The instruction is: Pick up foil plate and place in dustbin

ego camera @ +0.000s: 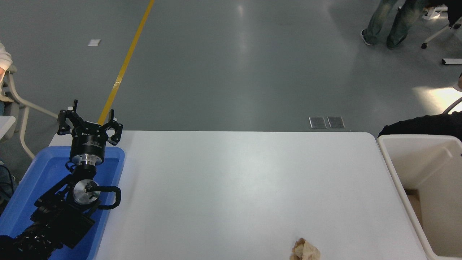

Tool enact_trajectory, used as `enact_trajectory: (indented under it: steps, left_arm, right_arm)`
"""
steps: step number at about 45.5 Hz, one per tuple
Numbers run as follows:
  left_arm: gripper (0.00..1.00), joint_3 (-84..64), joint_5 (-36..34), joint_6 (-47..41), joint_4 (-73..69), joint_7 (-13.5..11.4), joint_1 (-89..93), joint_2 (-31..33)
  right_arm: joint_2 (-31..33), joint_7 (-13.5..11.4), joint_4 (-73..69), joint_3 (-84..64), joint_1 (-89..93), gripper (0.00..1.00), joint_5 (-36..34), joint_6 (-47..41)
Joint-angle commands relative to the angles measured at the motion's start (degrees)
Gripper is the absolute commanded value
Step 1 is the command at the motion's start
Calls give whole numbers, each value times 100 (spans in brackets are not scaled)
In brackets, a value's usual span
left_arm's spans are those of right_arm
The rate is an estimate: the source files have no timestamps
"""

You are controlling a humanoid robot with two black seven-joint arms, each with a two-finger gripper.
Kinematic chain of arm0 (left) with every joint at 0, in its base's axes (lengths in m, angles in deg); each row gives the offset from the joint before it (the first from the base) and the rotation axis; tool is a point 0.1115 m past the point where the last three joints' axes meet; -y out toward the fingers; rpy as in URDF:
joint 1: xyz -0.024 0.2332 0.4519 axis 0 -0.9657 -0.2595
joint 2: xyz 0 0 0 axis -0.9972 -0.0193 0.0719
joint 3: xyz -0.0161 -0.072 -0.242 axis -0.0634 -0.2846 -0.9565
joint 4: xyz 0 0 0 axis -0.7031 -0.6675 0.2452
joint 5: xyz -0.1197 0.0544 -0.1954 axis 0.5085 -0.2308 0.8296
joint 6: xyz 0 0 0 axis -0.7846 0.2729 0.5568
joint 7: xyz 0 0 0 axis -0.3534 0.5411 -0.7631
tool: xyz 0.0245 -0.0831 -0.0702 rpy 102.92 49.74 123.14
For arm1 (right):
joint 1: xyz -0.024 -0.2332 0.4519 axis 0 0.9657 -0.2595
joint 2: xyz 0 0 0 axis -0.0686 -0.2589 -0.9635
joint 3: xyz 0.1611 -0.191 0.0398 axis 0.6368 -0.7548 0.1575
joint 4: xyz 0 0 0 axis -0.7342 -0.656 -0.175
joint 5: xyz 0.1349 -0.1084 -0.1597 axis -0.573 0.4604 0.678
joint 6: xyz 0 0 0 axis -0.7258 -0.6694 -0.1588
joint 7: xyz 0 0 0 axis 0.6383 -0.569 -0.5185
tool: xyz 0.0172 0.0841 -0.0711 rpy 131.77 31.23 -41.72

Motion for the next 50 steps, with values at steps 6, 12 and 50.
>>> enact_trajectory:
  steps: [6,12,50]
  left_arm:
    - [99,0,-2,0,-1,-1,-1,0]
    - [99,0,6,0,-1,-1,-1,0]
    - [99,-8,24,0,-1,-10,-1,0]
  right_arm:
    - [-76,-60,-2795,-800,-3280,100,635,-2268]
    - [-577,-51,-3305,-1371,-3913,100,20,-2524]
    - [-3452,-60,-4211,-1908,-5452,100,-2406,-3095]
